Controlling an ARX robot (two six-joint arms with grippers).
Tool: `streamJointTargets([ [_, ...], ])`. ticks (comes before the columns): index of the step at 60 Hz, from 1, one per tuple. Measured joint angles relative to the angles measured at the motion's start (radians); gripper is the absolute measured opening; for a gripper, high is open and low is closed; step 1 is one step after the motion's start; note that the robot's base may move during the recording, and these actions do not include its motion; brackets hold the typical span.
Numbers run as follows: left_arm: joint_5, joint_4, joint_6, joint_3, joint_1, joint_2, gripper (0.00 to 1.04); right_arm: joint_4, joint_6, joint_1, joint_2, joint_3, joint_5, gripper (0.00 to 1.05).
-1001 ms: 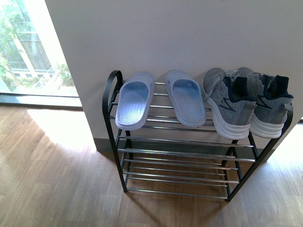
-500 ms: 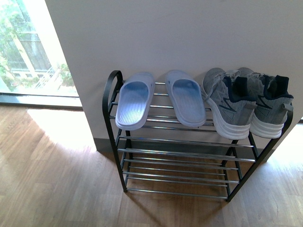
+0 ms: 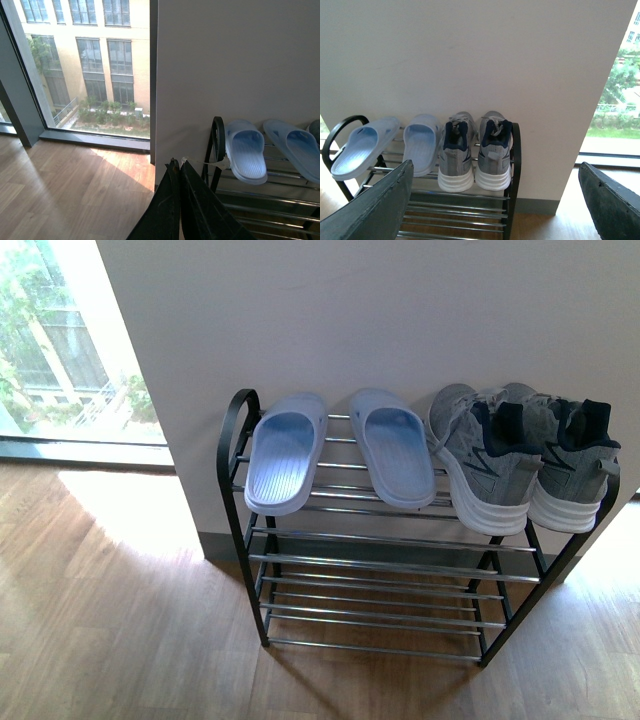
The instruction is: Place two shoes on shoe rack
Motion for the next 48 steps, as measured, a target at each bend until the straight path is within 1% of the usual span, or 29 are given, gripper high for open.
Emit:
streamJointTargets([
  [2, 0.000, 0.000, -0.001, 0.000, 0.000, 0.000, 0.03, 0.000, 0.000, 0.000, 0.000, 0.000, 0.000, 0.96],
  [7, 0.000, 0.000, 0.000, 0.000, 0.000, 0.000, 0.19, 0.000, 0.000, 0.000, 0.000, 0.000, 0.000, 0.96],
  [12, 0.000, 0.000, 0.000, 0.000, 0.000, 0.000, 0.31, 0.000, 0.000, 0.000, 0.000, 0.000, 0.000, 0.96],
  [17, 0.000, 0.000, 0.000, 0.000, 0.000, 0.000, 0.49, 0.000, 0.000, 0.000, 0.000, 0.000, 0.000, 0.96],
  [20, 0.000, 0.000, 0.000, 0.000, 0.000, 0.000, 0.56, 0.000, 0.000, 0.000, 0.000, 0.000, 0.000, 0.96],
  [25, 0.000, 0.000, 0.000, 0.000, 0.000, 0.000, 0.72, 0.000, 0.000, 0.000, 0.000, 0.000, 0.000, 0.96],
  [33, 0.000, 0.000, 0.000, 0.000, 0.000, -0.001, 0.93, 0.000, 0.000, 0.000, 0.000, 0.000, 0.000, 0.96],
  [35, 0.000, 0.000, 0.001, 0.000, 0.000, -0.001, 0.97, 0.000, 0.000, 0.000, 0.000, 0.000, 0.000, 0.96],
  [39, 0.000, 0.000, 0.001, 0.000, 0.000, -0.001, 0.95, 0.000, 0.000, 0.000, 0.000, 0.000, 0.000, 0.96],
  [48, 0.000, 0.000, 0.001, 0.000, 0.000, -0.001, 0.95, 0.000, 0.000, 0.000, 0.000, 0.000, 0.000, 0.96],
])
